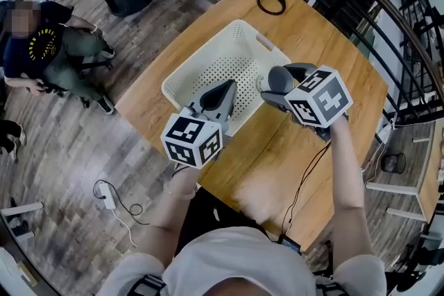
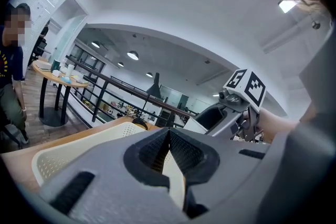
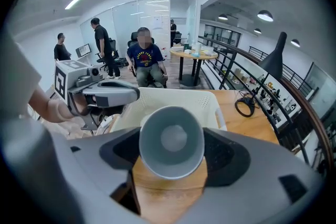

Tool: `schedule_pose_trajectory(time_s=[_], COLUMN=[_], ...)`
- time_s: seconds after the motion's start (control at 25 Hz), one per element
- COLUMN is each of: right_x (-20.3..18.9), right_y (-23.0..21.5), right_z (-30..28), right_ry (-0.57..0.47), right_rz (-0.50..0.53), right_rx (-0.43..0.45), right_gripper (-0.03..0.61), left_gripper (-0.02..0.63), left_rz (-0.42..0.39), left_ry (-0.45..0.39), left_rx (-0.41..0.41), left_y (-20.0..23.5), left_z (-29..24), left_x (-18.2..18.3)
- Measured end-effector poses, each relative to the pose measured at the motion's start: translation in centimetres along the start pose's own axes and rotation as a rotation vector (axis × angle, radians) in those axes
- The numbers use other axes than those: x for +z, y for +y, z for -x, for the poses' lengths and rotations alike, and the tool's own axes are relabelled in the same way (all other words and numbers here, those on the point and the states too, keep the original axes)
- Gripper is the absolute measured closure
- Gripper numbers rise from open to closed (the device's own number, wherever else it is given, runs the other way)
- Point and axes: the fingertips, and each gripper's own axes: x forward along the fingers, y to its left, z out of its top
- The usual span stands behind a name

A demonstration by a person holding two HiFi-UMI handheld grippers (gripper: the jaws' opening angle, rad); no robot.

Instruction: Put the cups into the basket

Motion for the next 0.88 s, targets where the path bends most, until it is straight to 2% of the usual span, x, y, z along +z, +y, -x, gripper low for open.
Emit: schedule_pose_trajectory(time_s=[0.24,0.68,0.88], right_x=[1.5,1.5,1.3], right_y=[-1.9,-3.5,-3.3], right_z=[-3.2,-12.0,-15.2], right_ry=[0.029,0.121,0.212], right_rz=[0.009,0.018,0.058], right_rx=[0.023,0.108,0.125], right_gripper=[0.219,0.219,0.219], left_gripper=[0.606,0.606,0.606], left_rz=[0.003,-0.017,-0.006], left_ry=[-0.011,0.018,0.017], left_rx=[0.020,0.070,0.095], left_y=[2.6,6.9,8.8], left_z=[-1.8,-4.7,-4.9], left_x=[1.2,0.4,0.1])
